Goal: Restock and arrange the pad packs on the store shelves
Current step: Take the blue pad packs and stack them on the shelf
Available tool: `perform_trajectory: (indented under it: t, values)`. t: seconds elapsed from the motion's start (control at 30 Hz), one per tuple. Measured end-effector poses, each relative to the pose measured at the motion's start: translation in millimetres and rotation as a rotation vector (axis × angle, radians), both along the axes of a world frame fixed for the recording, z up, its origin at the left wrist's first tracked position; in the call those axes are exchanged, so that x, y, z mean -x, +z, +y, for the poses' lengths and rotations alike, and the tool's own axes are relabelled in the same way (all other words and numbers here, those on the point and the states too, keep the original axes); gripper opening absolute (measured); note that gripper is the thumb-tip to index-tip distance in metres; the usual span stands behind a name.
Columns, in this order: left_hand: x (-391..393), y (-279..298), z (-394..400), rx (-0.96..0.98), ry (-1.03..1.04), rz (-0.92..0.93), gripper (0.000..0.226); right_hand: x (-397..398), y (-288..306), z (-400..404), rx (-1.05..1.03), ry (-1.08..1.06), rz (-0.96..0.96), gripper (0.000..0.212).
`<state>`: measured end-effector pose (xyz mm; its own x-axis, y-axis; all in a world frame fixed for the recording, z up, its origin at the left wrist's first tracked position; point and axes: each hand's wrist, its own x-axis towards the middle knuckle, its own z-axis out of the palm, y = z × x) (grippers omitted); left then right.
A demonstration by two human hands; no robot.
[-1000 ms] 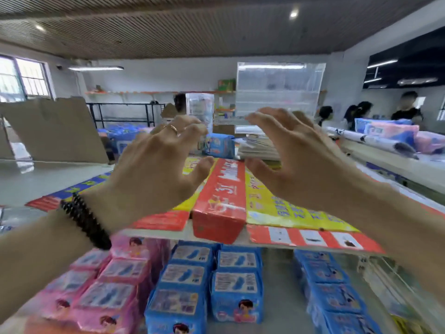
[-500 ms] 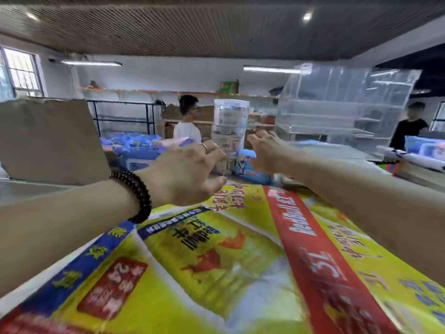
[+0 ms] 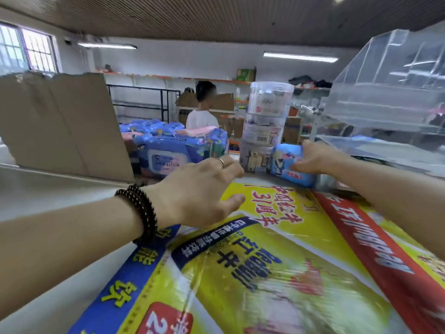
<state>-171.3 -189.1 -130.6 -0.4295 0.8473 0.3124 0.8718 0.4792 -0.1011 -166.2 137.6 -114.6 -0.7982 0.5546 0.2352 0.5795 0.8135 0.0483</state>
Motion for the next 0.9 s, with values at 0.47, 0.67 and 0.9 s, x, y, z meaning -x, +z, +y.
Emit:
perform_trajectory:
  t: [0.47, 0.67, 0.9]
  values:
    - [-67.0, 39.3, -22.8, -0.054, 0.124, 0.034, 0.042, -89.5, 27.9, -56.7, -0.175, 0.371, 0.238, 0.067]
    - [-118.2, 55.6, -15.4, -0.138, 0.135, 0.027, 0.063, -171.9, 49.7, -81.1, -0.207, 0.484, 0.304, 0.075]
    - [-201.9, 62.3, 12.5, -0.240, 0.016, 0.056, 0.095, -304.1, 40.5, -109.8, -0.272, 0.638, 0.383, 0.084]
